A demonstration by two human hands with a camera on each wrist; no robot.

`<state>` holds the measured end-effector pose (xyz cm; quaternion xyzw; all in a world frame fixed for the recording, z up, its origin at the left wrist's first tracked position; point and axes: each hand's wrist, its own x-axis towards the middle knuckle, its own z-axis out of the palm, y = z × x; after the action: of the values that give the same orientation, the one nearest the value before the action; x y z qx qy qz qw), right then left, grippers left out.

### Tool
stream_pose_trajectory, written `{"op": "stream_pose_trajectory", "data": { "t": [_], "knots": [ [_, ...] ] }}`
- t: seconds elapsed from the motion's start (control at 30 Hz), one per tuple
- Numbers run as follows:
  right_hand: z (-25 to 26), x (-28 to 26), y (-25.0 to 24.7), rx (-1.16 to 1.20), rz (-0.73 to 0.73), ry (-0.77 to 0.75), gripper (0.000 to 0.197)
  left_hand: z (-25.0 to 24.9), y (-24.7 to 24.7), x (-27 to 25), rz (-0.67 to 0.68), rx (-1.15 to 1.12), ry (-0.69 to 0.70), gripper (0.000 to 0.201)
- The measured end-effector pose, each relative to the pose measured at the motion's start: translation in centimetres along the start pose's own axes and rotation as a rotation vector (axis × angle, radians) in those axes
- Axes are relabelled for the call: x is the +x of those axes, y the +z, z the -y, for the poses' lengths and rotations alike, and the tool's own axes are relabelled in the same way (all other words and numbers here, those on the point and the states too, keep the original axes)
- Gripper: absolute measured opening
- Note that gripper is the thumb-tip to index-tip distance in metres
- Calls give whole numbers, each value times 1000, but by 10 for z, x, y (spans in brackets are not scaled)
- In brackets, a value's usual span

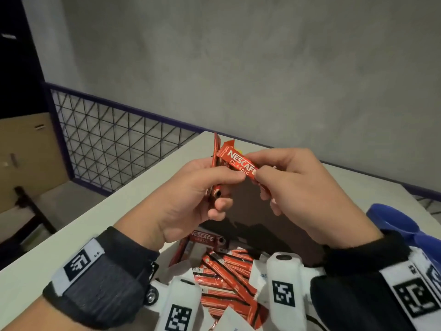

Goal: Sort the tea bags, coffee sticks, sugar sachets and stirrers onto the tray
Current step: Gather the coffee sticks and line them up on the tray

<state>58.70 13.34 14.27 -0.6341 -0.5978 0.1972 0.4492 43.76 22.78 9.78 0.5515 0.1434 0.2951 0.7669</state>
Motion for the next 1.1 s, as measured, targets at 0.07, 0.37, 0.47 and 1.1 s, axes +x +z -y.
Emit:
{"op": "stream_pose_trajectory", "data": {
  "t": [0.07, 0.37, 0.47, 1.1],
  "knots": [
    [-1, 0, -2, 41, -41, 11, 30, 1, 1, 0, -9, 16, 7, 16],
    [-9, 2, -19, 53, -73, 41, 8, -1, 5, 0, -104, -35, 45, 25],
    [-11, 2, -20, 64, -73, 38, 5, -1, 5, 2, -124, -81, 35, 30],
    [-104, 161, -80, -590, 106, 378, 12, -14, -17, 11, -387, -294, -53, 10]
  ]
}}
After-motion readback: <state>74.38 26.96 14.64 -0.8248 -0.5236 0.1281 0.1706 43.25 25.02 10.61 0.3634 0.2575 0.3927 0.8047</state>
